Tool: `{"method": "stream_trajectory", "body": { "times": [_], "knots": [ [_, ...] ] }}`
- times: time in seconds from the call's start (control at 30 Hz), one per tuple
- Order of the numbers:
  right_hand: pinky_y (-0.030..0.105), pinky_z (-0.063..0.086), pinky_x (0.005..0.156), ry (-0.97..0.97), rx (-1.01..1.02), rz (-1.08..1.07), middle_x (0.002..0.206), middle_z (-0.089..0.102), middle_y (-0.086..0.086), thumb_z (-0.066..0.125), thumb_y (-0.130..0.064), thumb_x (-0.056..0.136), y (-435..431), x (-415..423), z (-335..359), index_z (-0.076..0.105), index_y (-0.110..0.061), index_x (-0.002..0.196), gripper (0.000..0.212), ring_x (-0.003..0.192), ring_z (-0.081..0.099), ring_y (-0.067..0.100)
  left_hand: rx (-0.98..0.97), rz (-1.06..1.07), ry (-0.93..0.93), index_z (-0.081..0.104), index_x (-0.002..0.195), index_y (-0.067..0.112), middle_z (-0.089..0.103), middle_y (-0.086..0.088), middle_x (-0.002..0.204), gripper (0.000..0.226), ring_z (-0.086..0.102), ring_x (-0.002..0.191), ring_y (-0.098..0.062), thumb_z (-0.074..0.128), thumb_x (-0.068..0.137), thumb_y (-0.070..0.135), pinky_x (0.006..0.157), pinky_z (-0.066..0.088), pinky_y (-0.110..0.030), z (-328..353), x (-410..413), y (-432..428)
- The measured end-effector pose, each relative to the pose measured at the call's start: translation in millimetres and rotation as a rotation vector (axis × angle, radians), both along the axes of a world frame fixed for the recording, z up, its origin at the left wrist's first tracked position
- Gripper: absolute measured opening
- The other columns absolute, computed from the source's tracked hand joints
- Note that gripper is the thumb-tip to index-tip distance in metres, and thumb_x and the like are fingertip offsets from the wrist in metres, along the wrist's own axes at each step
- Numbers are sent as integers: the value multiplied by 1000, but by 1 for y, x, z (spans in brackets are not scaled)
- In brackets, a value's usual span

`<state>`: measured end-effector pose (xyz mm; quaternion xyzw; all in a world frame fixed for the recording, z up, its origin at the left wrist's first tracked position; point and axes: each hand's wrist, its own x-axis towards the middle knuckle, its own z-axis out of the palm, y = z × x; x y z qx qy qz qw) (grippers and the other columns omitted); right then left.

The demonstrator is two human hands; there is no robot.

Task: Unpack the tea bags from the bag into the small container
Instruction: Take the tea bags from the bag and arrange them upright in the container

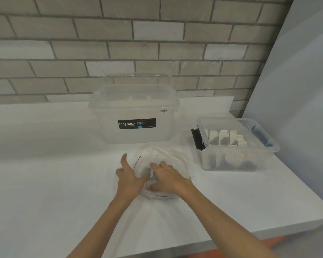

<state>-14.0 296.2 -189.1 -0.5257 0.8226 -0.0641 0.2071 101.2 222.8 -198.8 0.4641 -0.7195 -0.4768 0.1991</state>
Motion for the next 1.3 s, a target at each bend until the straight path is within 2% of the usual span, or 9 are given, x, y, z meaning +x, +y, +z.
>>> {"method": "stream_trajectory", "body": {
  "times": [0.17,0.27,0.4,0.6,0.67,0.8,0.93,1.1,1.3],
  "knots": [
    [44,39,100,-73,-26,-18,133,35,10,63,-38,84,-1,5,-1,17,-38,147,78,121,38,35,384,124,191,53,120,2,65,-20,110,38,64,89,-31,60,83,9,81,54,-43,-1,-8,-13],
    [39,45,97,-192,-182,-64,125,46,7,63,-20,84,3,2,5,36,-36,141,65,115,49,28,495,111,301,62,102,-4,67,-27,100,32,66,87,-37,58,73,9,76,53,-42,-1,-3,-15],
    [27,45,88,-297,-289,-188,119,61,5,55,-1,86,10,-3,6,62,-19,117,37,112,55,22,344,145,217,60,100,-2,68,-20,96,37,64,84,-32,56,78,27,72,52,-39,-5,5,-5],
    [10,37,68,-369,-389,-289,110,62,0,58,-9,88,22,-4,8,65,-19,112,27,96,53,12,178,174,204,55,82,-2,52,-8,71,25,46,64,-20,58,89,22,58,37,-28,-10,11,7],
    [17,43,76,-414,-410,-305,110,61,0,58,-7,87,24,-1,10,63,-18,116,31,94,54,14,144,164,195,53,80,6,53,-6,71,20,47,63,-18,60,89,23,55,36,-26,-7,10,10],
    [26,57,70,-589,-495,-397,99,64,9,60,-2,84,28,6,15,64,-14,104,24,76,64,20,133,153,219,53,107,18,63,-1,94,25,60,84,-18,65,87,26,65,44,-25,-1,11,15],
    [23,54,64,-870,-574,-506,82,67,7,63,0,84,35,8,24,67,-8,101,19,67,68,22,-115,155,244,41,134,25,45,4,121,54,52,106,-15,67,87,26,87,43,-28,12,15,20],
    [23,56,68,-1310,-661,-544,78,63,8,62,5,87,41,5,40,65,3,108,22,68,63,17,-443,159,333,60,114,27,44,11,118,27,52,107,-12,62,89,17,89,43,-24,38,20,28],
    [18,55,63,-1640,-738,-614,84,65,9,57,4,89,44,1,50,63,2,105,17,70,66,14,-164,-173,354,63,109,29,62,14,116,37,59,100,2,56,85,1,78,46,-9,49,20,36]
  ]
}}
